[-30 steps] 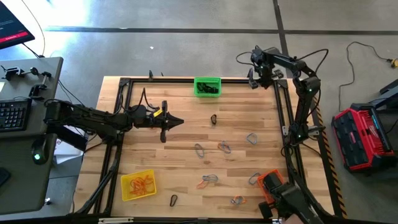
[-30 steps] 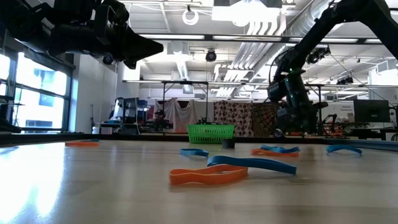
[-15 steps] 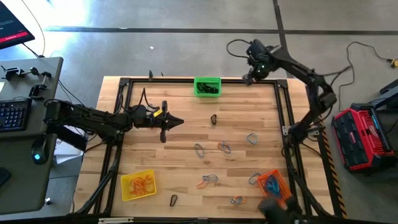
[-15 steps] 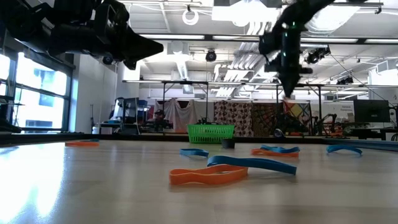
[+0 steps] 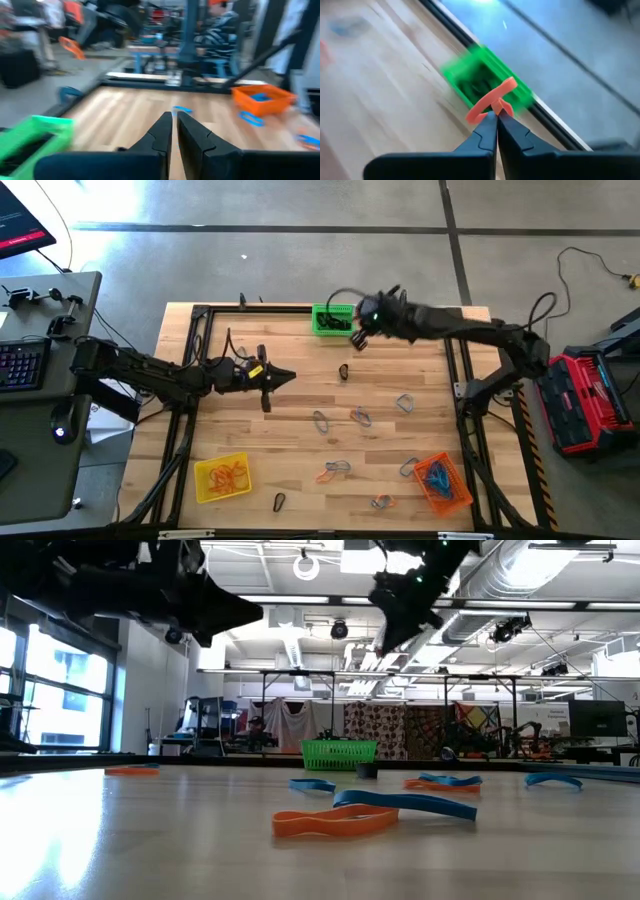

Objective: Sort rubber bands into baskets
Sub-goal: Put the orange rubber band into the yellow bin

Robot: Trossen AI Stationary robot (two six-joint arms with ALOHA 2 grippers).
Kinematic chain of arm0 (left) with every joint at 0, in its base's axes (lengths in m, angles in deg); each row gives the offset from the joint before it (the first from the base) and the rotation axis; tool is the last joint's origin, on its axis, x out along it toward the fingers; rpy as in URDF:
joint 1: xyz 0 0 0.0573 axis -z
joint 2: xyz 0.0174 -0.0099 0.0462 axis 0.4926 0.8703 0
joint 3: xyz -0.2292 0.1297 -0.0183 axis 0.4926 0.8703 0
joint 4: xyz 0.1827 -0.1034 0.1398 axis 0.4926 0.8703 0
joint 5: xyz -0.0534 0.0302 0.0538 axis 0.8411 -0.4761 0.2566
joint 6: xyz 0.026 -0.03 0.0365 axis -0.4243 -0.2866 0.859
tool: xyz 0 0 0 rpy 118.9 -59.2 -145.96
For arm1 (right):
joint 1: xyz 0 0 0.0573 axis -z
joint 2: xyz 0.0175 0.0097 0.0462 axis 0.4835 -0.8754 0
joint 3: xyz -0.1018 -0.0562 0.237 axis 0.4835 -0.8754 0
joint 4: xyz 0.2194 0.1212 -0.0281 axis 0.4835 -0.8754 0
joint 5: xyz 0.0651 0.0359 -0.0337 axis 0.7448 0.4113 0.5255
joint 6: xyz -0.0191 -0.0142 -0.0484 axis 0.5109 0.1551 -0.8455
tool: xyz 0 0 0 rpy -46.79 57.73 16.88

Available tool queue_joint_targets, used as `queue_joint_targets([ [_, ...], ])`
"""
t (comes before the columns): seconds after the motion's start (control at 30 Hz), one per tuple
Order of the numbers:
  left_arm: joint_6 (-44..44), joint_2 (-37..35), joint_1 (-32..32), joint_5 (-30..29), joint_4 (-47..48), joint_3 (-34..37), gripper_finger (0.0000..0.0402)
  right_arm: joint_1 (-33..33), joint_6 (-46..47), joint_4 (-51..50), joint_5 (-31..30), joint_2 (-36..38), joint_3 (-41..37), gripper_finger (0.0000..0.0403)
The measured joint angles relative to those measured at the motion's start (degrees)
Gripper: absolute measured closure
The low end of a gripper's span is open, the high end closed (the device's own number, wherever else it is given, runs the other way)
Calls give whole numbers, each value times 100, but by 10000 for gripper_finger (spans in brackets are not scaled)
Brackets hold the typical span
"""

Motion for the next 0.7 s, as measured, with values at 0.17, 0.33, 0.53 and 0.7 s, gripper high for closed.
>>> queue_joint_targets([
  [0.17, 505, 0, 349, -974, -1, -212, 358, -788, 18, 1815, -355, -13, -590, 403],
  [0.33, 1151, 12, 600, -1799, -5, -427, 322, -1336, -24, 3293, -641, -15, -1015, 403],
  [0.53, 2156, 411, 798, -2390, -47, -878, 280, -1763, -130, 4010, -786, -17, -1152, 403],
  [0.7, 2966, 967, 894, -3057, -48, -1452, 260, -2032, -261, 4189, -1012, -18, -1152, 403],
])
